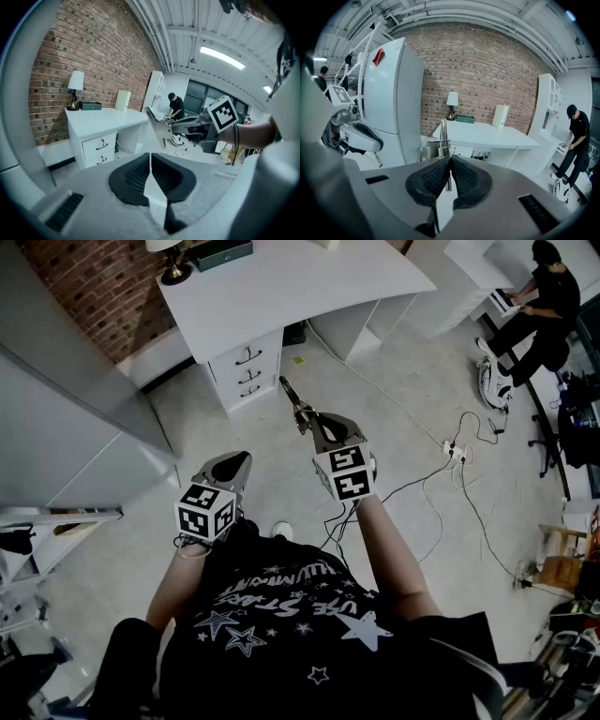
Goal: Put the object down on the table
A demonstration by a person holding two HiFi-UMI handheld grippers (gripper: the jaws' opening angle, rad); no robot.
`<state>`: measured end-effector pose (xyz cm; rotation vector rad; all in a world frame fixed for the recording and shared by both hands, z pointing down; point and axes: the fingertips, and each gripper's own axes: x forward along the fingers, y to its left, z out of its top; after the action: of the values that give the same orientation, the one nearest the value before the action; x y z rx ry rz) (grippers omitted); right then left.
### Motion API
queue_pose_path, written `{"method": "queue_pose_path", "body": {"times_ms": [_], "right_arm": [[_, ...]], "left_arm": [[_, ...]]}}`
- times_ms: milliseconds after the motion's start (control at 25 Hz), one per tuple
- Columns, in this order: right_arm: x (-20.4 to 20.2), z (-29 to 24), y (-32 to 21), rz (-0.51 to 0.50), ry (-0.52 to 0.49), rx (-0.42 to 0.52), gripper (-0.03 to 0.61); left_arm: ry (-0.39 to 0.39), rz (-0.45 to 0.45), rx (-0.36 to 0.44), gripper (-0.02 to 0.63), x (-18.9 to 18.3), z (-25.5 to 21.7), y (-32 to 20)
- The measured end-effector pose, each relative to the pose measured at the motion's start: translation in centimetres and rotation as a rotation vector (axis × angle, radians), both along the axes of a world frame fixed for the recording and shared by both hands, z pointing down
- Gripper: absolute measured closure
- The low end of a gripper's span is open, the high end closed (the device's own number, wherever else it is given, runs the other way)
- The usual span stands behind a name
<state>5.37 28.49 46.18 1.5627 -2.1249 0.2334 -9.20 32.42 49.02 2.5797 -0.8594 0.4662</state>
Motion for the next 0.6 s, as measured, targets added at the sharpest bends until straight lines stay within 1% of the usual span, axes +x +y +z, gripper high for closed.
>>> {"method": "queue_pose_path", "body": {"times_ms": [160, 360, 600], "right_arm": [[0.9, 0.2, 1.7, 0.007, 0.003, 0.002, 0.566], [2.1, -0.1, 2.7, 0.024, -0.004, 0.016, 0.566], [3.7, -0.2, 4.0, 0.042, -0.018, 0.026, 0.566]], "left_arm": [[-0.011, 0.001, 0.003, 0.586, 0.2, 0.1, 1.4], [-0.012, 0.001, 0.024, 0.586, 0.9, -0.5, 1.7], [-0.022, 0.007, 0.028, 0.586, 2.2, -0.3, 2.8]]}}
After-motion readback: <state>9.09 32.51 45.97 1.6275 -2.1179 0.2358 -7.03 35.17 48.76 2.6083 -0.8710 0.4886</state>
